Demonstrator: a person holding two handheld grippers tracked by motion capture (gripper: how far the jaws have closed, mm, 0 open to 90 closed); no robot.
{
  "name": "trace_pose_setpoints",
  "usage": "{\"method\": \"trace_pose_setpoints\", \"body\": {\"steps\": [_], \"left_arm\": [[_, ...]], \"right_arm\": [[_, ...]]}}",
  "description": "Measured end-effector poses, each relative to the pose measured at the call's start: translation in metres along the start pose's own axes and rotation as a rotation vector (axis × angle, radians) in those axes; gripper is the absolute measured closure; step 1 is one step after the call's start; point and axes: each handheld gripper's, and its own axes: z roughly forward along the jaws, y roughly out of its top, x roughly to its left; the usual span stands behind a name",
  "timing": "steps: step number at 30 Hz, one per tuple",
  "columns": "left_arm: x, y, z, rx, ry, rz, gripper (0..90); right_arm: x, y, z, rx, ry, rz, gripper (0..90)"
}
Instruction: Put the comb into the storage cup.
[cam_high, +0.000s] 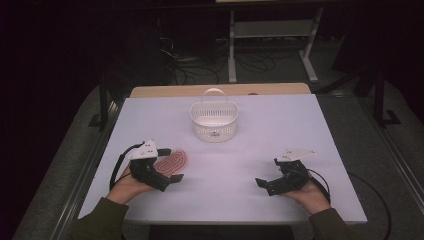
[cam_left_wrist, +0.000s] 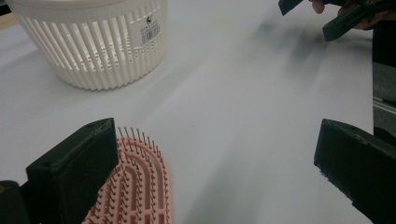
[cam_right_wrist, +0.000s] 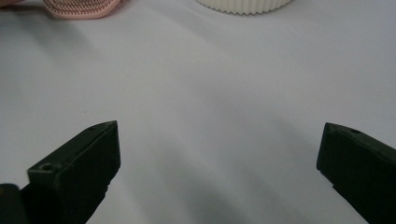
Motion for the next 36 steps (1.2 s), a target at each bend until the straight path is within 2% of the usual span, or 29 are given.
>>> {"method": "trace_pose_setpoints", "body": {"steps": [9,23,33,36], "left_arm": [[0.001,0.002,-0.001,-0.002,-0.011,-0.015,0.0],[0.005,0.02,-0.002,-0.002,-0.038,0.007,0.0],[0.013,0.03,0.002,-0.014,-0.038,0.01,0.0],[0.014,0.03,0.003,-0.017,-0.018,0.016,0.0]], "right_arm": [[-0.002,0.0,0.0,-0.005,0.002,0.01,0.0],[-0.002,0.0,-0.001,-0.013,0.003,0.014,0.0],[-0.002,0.0,-0.001,-0.014,0.002,0.014,0.0],[-0.002,0.0,-0.002,-0.017,0.002,0.014,0.0]]}}
